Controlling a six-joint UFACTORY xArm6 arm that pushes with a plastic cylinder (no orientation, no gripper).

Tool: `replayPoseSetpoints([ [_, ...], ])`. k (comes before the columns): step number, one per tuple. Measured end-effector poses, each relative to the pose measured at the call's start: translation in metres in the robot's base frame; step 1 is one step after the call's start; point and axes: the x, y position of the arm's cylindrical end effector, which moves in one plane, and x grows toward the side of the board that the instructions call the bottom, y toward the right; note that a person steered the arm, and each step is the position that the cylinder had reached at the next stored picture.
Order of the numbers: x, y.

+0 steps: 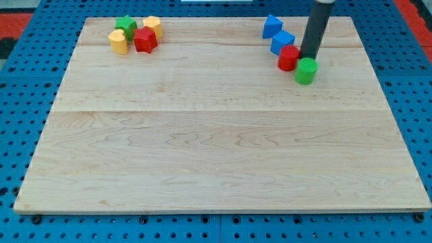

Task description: Move the green circle towards the bottom

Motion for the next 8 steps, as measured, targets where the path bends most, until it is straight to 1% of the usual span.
replayPoseSetpoints([
  [1, -0.007, -0.033],
  [2, -0.019, -0.054],
  [3, 0.013, -0.056],
  [4, 0.025, 0.001],
  [5, 0.025, 0.009],
  [6, 0.002, 0.021],
  [7, 0.052, 0.038],
  [8, 0.111, 0.027],
])
